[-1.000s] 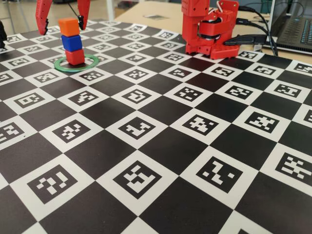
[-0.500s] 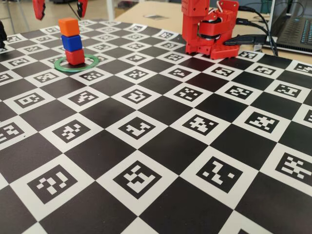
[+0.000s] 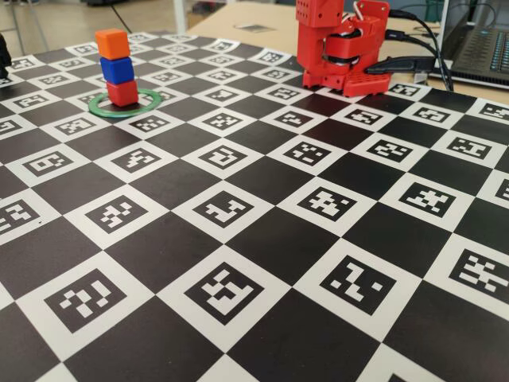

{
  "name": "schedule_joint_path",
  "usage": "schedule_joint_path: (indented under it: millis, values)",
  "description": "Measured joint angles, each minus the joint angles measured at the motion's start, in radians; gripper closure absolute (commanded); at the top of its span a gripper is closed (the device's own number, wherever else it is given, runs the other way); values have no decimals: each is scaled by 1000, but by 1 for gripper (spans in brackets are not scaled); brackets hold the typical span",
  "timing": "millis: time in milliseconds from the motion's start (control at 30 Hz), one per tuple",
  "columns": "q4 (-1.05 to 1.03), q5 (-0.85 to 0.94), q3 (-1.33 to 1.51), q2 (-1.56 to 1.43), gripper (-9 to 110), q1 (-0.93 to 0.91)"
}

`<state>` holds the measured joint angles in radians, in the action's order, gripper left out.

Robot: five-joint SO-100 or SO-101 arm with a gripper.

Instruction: Grab the red cube then put it in the green circle then put the blue cube on top and finally the orange cube on top

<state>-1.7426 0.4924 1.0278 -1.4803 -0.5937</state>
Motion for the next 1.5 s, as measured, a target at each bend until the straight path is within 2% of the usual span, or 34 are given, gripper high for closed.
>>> schedule_joint_path:
  millis: [167,433,733,900,1133,1500]
  values:
    - [0,-37,52,-48,95,31]
    - [0,-91,170,-58,107,64]
    - [60,-124,344,-172,107,144]
    - [144,-60,482,-249,108,201]
    - [267,95,683,-359,108,291]
    - [476,434,1048,-653,108,457]
